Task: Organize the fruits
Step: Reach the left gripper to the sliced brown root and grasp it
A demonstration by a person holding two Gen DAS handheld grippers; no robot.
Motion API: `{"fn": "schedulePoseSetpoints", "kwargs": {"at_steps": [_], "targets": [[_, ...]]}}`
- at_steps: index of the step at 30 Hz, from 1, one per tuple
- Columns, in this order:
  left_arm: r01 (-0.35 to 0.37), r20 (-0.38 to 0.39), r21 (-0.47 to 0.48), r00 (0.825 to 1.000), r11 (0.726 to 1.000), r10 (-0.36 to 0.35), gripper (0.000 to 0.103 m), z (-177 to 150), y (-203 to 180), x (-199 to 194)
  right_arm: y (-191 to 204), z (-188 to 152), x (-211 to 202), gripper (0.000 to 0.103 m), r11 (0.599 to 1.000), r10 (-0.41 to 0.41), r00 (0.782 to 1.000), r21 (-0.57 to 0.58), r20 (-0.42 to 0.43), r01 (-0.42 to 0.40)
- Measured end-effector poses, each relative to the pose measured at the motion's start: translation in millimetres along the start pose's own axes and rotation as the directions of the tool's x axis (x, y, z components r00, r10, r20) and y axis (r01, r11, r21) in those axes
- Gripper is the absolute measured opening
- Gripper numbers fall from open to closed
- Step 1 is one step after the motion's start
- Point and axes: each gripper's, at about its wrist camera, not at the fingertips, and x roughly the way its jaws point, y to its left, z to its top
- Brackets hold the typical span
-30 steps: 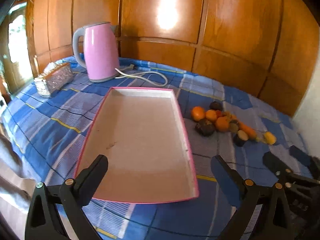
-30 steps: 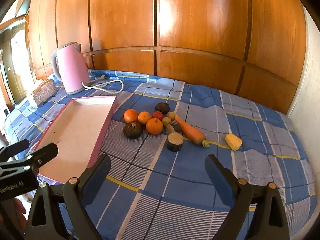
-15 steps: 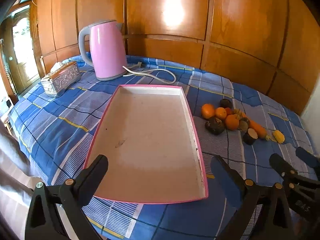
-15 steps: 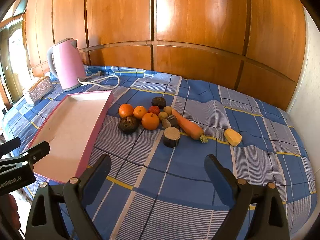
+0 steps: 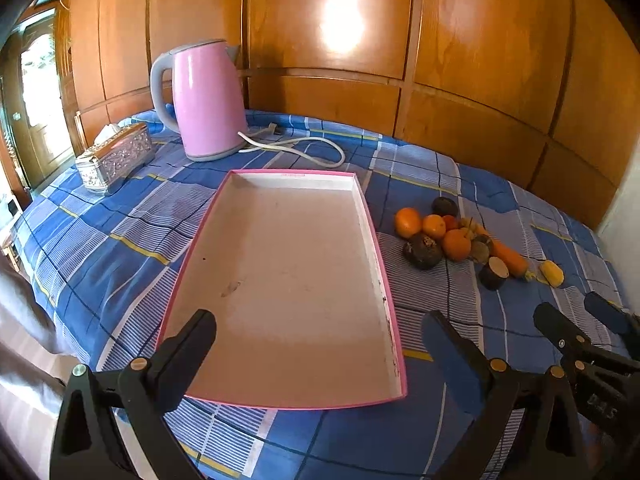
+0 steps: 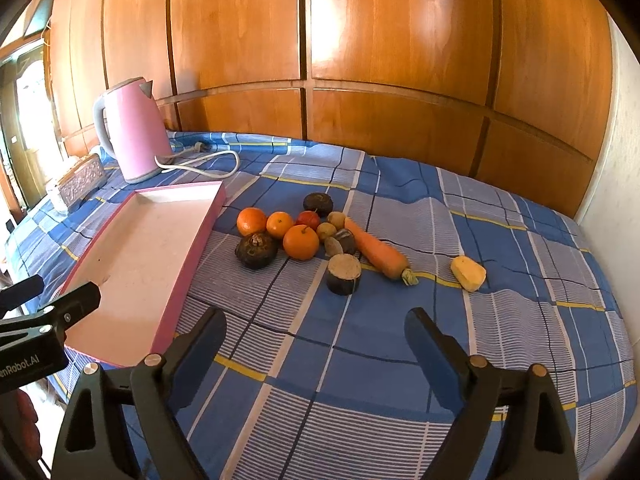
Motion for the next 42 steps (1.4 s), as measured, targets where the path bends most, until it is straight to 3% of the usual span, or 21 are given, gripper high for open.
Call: {"fn": "schedulePoseSetpoints", "kwargs": {"at_steps": [11,18,25,28,30,32,35,40,42], "targets": [[0.031,-0.034,0.046,0.999,0.998,-0.030,0.103,-1.1,-16.6,7.5,-15.4,0.9,6.1,0.090,1.000,-0.020,1.000,0.022,0.002,0.020],[0.064,-0.063,0.046,0.996,0.997,-0.061,0.102,2.8,-22.5,13.8,-37.5,-0.7,14.6,0.074,0.997,-0.053,0.999,0.050,-0.007,0.053],[0.167,-0.142,0.162,0.979,0.973,-0.145,0.080,6.5,-53.4,28.7,-83.4,-2.6,32.4,0.048,0.984,-0.086,0.994,0.150,-0.064,0.095],[0.216,-0.200,0.189,0.963,0.958,-0.178,0.063,6.8,-69.0,39.4,-105.1,-2.6,39.3,0.038,0.976,-0.097,0.992,0.187,-0.085,0.112],[0.252,-0.242,0.197,0.949,0.947,-0.202,0.054,7.1,-77.2,47.9,-116.5,-3.0,43.2,0.038,0.972,-0.090,0.991,0.208,-0.096,0.109],[0.287,-0.277,0.204,0.934,0.936,-0.226,0.036,7.5,-86.5,55.3,-125.5,-4.0,47.7,0.037,0.971,-0.074,0.992,0.220,-0.106,0.096],[0.349,-0.327,0.197,0.904,0.916,-0.274,0.025,8.9,-102.6,66.4,-139.7,-4.0,55.7,0.037,0.965,-0.053,0.990,0.249,-0.128,0.084],[0.438,-0.371,0.146,0.855,0.887,-0.361,0.024,13.9,-135.3,84.2,-161.2,-2.4,58.3,0.037,0.954,-0.060,0.991,0.285,-0.122,0.093],[0.445,-0.379,0.120,0.847,0.888,-0.373,0.025,18.2,-145.5,93.2,-168.3,-2.4,59.7,0.037,0.951,-0.068,0.989,0.291,-0.128,0.103]]}}
